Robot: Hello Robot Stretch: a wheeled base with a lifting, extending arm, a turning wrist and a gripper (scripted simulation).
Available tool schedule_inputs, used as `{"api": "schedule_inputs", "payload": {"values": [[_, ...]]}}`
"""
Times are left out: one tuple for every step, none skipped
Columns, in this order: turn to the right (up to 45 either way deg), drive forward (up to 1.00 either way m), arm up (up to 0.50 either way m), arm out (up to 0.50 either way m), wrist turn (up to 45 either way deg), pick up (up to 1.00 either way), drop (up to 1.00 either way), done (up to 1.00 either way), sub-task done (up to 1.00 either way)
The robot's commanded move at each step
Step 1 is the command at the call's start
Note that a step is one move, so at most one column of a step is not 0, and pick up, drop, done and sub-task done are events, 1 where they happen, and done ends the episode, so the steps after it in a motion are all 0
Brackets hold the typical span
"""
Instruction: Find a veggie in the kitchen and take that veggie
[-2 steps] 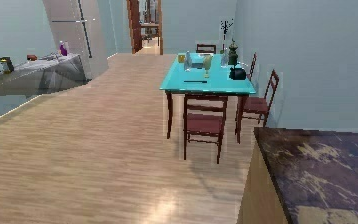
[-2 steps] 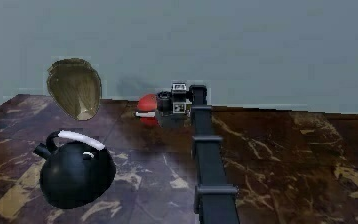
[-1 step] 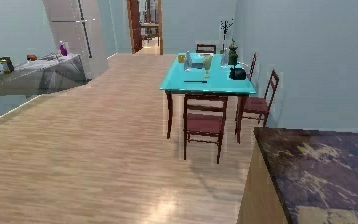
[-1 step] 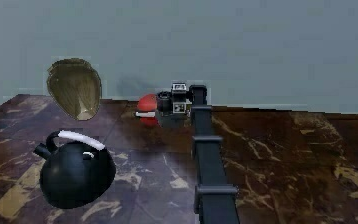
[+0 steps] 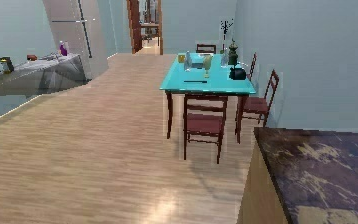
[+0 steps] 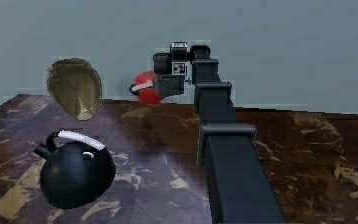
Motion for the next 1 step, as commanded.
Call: {"api": "schedule_inputs", "payload": {"values": [[0.0, 0.00, 0.00, 0.00, 0.0, 0.00, 0.00, 1.00, 0.00]]}}
